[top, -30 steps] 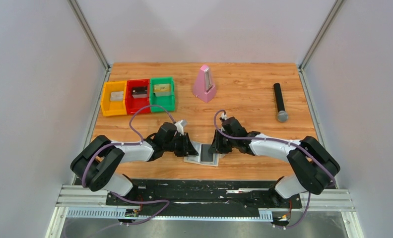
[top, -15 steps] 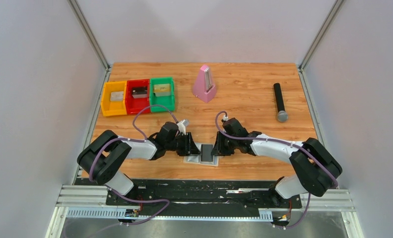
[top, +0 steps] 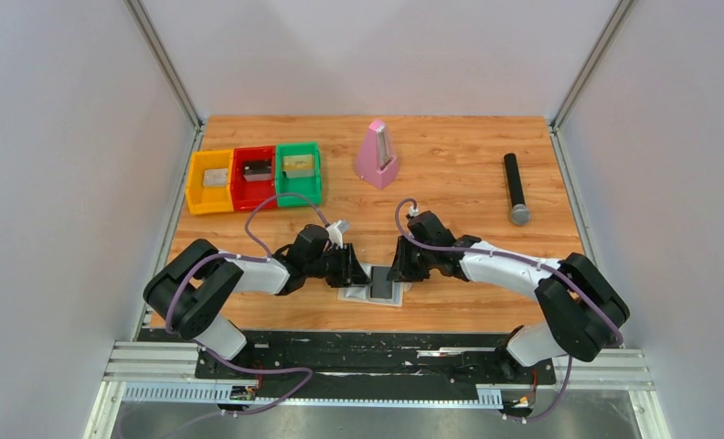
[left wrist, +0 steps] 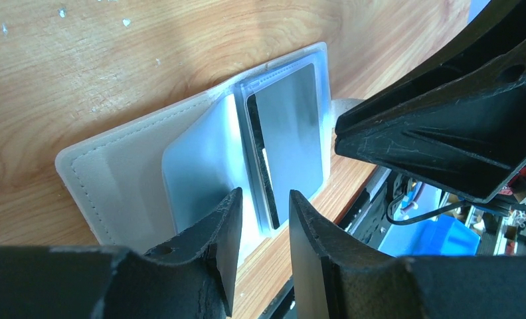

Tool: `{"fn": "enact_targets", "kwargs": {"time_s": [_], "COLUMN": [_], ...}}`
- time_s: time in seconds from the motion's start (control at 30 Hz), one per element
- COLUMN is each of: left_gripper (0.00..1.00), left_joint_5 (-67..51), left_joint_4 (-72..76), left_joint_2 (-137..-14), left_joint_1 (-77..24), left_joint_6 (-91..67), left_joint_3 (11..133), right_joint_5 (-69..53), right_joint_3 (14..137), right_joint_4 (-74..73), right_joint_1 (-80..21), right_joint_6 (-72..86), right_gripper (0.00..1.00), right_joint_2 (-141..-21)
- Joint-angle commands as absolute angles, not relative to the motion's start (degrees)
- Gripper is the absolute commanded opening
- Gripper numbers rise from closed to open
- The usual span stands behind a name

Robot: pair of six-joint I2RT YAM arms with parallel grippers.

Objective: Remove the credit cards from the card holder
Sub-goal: Open the card holder at the center of the board.

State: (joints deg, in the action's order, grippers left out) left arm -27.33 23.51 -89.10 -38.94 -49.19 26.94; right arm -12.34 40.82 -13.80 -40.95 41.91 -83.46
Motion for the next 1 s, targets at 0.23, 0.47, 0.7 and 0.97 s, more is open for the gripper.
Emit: {"fn": "enact_targets", "kwargs": {"time_s": [0.23,0.47,0.7,0.97], "left_gripper": [0.4,0.4,0.4,0.39], "left_joint_5": [-27.8,-27.9,-28.1,-27.2], "left_joint_4": [26.7,27.9,28.5,27.1], "left_joint_2": [-90.0,-90.6,-91.0,-91.1], "left_joint_1": [-39.0,-39.0,-39.0,-39.0], "left_joint_6": [-49.7,-50.2,-50.5,-50.7], "left_joint_3": [27.2,26.8,26.6,26.6], "right_joint_5": [-12.6,-14.5,-12.8,-11.1], "right_joint_3": [42.6,41.1,39.5,38.8], "right_joint_4": [-12.0,-9.0,-9.6,-11.0], "right_joint_1": [-40.8,-40.8,-40.8,-40.8], "right_joint_6": [42.4,43.1,44.0,43.9], "right_gripper": [0.22,0.2,0.18,0.17], "right_joint_2": [-84.9,-87.3,-88.6,-89.0]}}
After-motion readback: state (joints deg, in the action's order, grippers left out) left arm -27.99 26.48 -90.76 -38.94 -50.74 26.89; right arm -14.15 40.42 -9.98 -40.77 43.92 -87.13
